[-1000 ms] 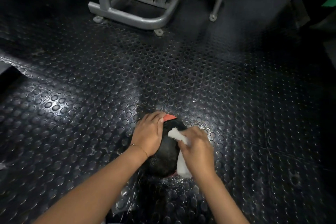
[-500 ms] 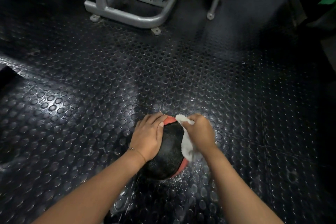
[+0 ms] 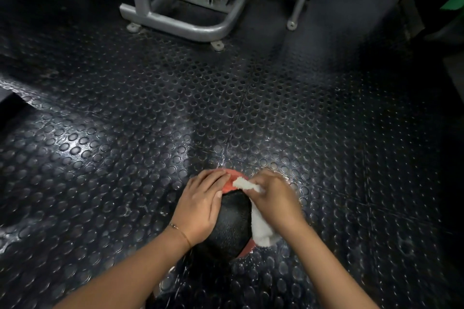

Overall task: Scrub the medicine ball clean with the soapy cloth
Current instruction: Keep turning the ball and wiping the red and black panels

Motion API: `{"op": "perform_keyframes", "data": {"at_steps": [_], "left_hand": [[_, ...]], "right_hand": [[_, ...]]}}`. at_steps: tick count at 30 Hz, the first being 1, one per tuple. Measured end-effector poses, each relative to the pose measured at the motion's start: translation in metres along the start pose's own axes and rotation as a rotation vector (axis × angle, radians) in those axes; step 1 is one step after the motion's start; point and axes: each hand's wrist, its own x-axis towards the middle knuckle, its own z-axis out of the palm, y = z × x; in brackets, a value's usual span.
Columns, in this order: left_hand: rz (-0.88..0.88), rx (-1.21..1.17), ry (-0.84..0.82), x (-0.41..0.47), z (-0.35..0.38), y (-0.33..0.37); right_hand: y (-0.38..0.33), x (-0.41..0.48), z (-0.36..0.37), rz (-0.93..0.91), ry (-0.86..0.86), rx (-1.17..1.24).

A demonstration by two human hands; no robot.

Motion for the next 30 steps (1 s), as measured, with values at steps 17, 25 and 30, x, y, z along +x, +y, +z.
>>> {"op": "perform_keyframes", "data": {"at_steps": [17,25,30], "left_hand": [[-0.710,0.152,-0.234,0.042,-0.011,0.011],[-0.388,-0.025,-0.160,0.022,-0.016,0.012],[-0.413,-0.031,-0.229,0.038,-0.021,-0.002]], "right_hand": [[0.012,-0.047,0.015,-0.233,0.251,-0.144],[0.018,-0.008,0.027,0.192,0.126,0.175],[0.005,-0.049,0.028,0.001,0.170,0.246]]}}
